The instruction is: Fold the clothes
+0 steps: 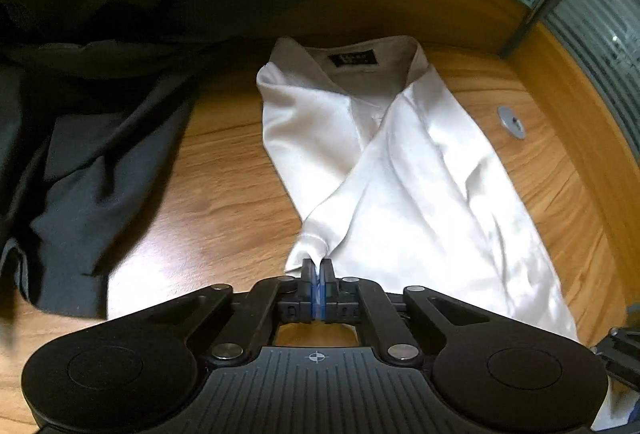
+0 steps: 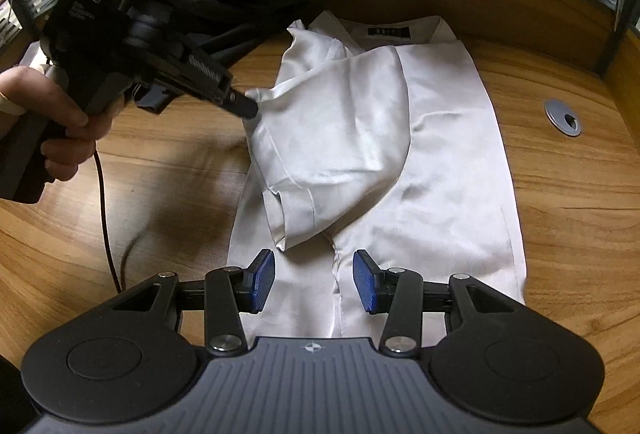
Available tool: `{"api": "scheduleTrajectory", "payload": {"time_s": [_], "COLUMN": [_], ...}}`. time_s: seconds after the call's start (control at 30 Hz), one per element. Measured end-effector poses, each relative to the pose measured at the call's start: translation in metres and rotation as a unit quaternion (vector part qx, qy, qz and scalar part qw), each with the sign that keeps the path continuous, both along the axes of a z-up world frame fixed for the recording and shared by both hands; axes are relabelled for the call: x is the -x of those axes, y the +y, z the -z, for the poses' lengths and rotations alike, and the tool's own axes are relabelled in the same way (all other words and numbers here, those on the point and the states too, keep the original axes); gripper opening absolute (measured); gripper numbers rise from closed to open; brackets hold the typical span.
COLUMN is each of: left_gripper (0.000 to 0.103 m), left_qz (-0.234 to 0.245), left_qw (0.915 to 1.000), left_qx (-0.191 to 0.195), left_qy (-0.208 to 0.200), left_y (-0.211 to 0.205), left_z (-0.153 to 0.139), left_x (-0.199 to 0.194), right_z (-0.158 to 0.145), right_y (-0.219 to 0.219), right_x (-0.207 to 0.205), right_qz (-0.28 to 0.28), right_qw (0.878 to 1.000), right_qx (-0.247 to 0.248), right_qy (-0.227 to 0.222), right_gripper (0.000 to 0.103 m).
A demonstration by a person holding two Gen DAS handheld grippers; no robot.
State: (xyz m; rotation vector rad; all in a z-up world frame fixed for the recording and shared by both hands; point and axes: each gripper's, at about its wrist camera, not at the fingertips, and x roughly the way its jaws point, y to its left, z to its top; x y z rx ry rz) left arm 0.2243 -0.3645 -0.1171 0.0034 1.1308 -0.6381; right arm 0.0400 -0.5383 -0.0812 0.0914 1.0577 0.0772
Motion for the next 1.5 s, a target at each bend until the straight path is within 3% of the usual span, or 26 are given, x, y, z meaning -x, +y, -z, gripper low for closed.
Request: {"api": "scheduleTrajectory", "payload": {"time_s": [0.37,0.47,0.57,0.77,0.87,1.03,1.2,1.4,1.47,1.5], "left_gripper": [0.004,0.011,0.011,0.016,0.029,0.050,0.050,0.047,0.039,0.018], "left_qz": [-0.041,-0.034,-0.023,0.005,0.046,0.112,0.147,0.149,0.140,0.138], "left_qw": [0.9988,0.9992,0.9996,0.9999,0.9988,0.9934,0.9889,0.9886,0.9899,0.9901], "left_qx": [0.014,0.000,-0.015,0.002,-0.002,-0.020,-0.009,-0.016,-0.013,-0.014], "left_qy": [0.022,0.022,0.007,-0.011,-0.014,-0.016,0.014,0.017,0.020,0.024], "left_y": [0.036,0.038,0.038,0.034,0.017,-0.008,-0.014,-0.012,-0.010,-0.009], "left_z": [-0.010,-0.007,-0.008,-0.014,-0.013,-0.005,0.005,0.010,0.011,0.011], "left_x": [-0.021,-0.019,-0.017,-0.024,-0.029,-0.036,-0.041,-0.038,-0.038,-0.038], "right_z": [0.005,0.006,0.005,0.006,0.005,0.006,0.010,0.020,0.024,0.026], "right_y": [0.014,0.017,0.022,0.023,0.016,0.023,0.033,0.026,0.026,0.026], "right_x": [-0.009,-0.012,-0.014,-0.019,-0.023,-0.022,-0.021,-0.029,-0.031,-0.033], "right_qz": [-0.027,-0.035,-0.051,-0.049,-0.011,-0.043,-0.080,-0.022,-0.008,-0.002], "right_qw": [1.000,0.999,0.999,0.999,1.000,0.999,0.996,0.999,0.999,0.999], "right_qx": [-0.003,0.001,0.012,0.010,-0.010,0.028,0.043,-0.008,-0.007,-0.006], "right_qy": [0.001,-0.001,-0.004,0.005,0.008,0.006,0.015,0.034,0.036,0.037], "right_gripper": [0.051,0.051,0.051,0.051,0.051,0.051,0.050,0.036,0.024,0.014]}}
